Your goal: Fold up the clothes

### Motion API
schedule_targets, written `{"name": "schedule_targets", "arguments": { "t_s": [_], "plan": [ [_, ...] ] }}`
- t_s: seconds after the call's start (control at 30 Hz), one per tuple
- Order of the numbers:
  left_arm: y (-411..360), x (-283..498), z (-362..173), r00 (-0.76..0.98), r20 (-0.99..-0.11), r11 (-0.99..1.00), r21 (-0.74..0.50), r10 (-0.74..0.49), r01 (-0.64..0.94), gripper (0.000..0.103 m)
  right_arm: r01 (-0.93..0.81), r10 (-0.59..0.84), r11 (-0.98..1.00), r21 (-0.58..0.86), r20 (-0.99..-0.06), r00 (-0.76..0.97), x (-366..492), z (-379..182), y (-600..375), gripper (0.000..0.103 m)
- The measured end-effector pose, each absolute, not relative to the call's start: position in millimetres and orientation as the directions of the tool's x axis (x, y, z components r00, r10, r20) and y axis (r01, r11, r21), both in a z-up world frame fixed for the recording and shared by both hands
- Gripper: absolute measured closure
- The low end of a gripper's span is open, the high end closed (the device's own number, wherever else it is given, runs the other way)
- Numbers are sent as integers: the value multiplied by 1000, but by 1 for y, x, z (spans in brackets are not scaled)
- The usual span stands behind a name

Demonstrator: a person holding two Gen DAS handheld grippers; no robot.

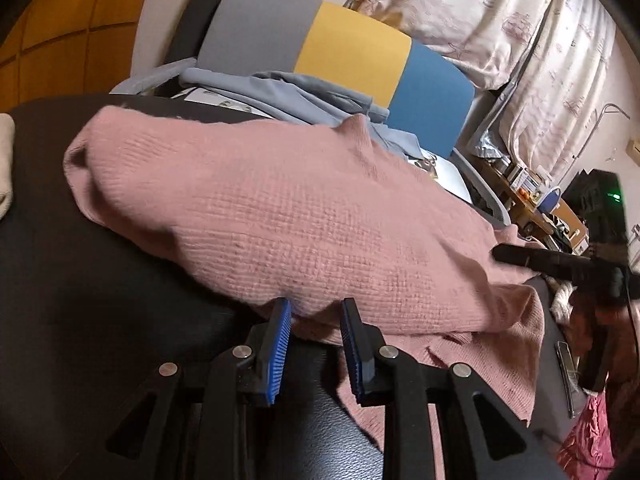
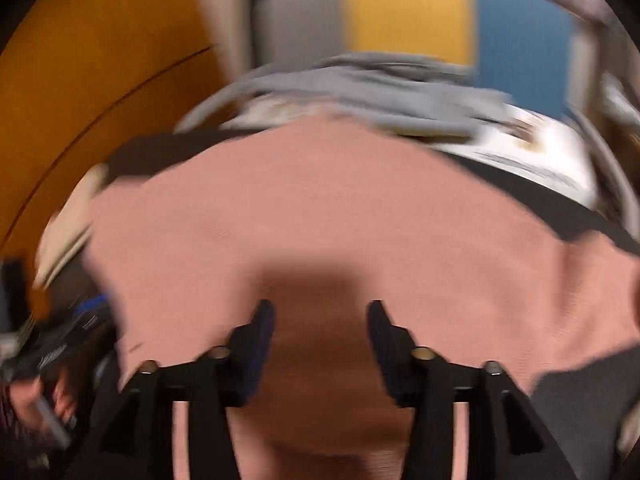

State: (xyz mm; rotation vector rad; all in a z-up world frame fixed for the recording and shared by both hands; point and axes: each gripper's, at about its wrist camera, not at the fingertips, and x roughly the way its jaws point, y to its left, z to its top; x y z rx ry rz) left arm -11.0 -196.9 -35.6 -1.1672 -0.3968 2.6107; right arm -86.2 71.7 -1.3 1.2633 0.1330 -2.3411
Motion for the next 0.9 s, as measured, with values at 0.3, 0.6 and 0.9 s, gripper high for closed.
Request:
{"name": "schedule_targets", "arguments": {
  "t_s": [0.3,0.6,0.9],
  "plan": [
    [-243,-11,-40,-665,-689,-917,-398,288,16,78,457,-199,-889,-20,-883,-424,-86,-35,50,53],
    [-327,-44,-53,-675,-719,-866,-433,165,250,73,424,-280,-904,59,-830,-483,-82,3,75,46],
    [-331,-84,-62,-670,-701,-895,-430,245,123,65,508,-422,-844,169,-794,-437,-104,12,12,41]
  ]
}}
